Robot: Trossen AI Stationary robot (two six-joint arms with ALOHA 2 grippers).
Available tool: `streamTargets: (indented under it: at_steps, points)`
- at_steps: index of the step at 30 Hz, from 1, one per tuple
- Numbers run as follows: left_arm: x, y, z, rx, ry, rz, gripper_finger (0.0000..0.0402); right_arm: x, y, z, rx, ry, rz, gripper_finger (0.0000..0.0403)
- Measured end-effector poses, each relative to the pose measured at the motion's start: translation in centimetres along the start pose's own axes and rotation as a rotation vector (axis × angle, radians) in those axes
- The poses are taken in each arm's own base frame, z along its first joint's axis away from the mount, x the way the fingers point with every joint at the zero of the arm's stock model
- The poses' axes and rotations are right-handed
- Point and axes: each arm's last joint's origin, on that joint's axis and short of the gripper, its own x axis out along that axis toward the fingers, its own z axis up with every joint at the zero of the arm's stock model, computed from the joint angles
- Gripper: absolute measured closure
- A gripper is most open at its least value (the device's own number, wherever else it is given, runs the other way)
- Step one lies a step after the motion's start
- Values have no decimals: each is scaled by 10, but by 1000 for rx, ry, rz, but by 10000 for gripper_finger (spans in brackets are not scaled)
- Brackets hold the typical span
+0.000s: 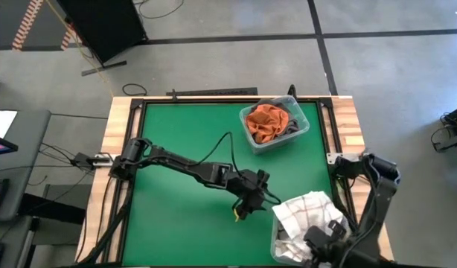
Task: Sort towels by color in basket
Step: Put the white patterned towel into the bottom transparent bin
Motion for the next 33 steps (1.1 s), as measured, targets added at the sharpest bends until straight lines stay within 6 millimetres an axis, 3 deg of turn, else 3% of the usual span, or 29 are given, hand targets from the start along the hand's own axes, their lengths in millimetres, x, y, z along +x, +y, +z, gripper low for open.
streamTargets:
  at_steps: [6,11,18,25,33]
  points:
    - [1,-7,8,54,-46,-14,170,36,1,-2,10,53,-13,386]
    - [-7,-7,20,83,-102,7,170,53,-1,-3,12,78,-19,385]
    - [-15,-16,40,160,-214,-11,170,57,-1,-1,-11,82,-18,384]
    - [-17,-38,59,264,-330,-41,170,58,-1,2,-19,80,-25,383]
    - [-19,-46,69,229,-455,-123,170,56,-1,7,-16,82,-17,361]
